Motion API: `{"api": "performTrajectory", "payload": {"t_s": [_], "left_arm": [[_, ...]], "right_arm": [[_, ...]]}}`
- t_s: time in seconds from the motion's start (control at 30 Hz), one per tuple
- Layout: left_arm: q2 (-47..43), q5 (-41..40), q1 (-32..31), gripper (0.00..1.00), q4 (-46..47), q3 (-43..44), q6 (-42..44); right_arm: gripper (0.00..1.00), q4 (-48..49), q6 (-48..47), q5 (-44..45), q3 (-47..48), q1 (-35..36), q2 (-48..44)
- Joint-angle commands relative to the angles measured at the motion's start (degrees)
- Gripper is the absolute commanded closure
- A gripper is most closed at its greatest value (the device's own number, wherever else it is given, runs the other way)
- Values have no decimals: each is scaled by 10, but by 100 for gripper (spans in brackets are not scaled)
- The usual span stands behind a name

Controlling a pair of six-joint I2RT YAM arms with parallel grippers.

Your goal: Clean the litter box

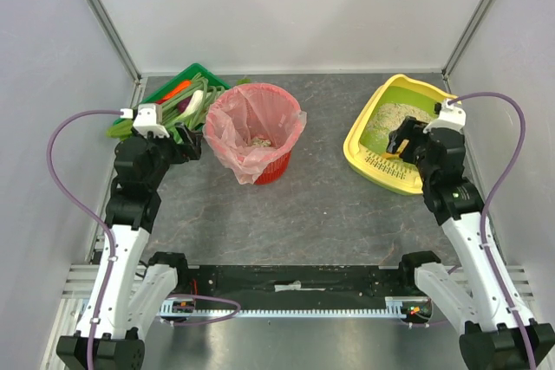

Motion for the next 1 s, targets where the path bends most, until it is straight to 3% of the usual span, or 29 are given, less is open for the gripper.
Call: {"api": "performTrajectory", "payload": {"t_s": [0.0, 0.23, 0.4, 0.47, 0.67, 0.8, 0.97], "left_arm": [[-5, 6, 2, 13, 19, 13, 35], [60, -29, 0, 16, 35, 60, 48], [145, -174, -79, 15, 70, 135, 117], [172, -194, -98, 13, 94, 144, 142], [260, -155, -99, 12, 54, 230, 63], [267, -171, -98, 12, 17, 256, 3], [264, -180, -114, 12, -13, 257, -13]], "right_arm": [[20, -34, 17, -46, 46, -5, 71], [32, -21, 34, -77, 98, -69, 219], [35, -20, 80, -69, 107, -93, 288], [36, -38, 103, -55, 129, -92, 328], [39, -143, 157, -42, 235, -93, 414], [37, -200, 188, -9, 263, -94, 416], [34, -267, 202, 7, 291, -97, 442]]}}
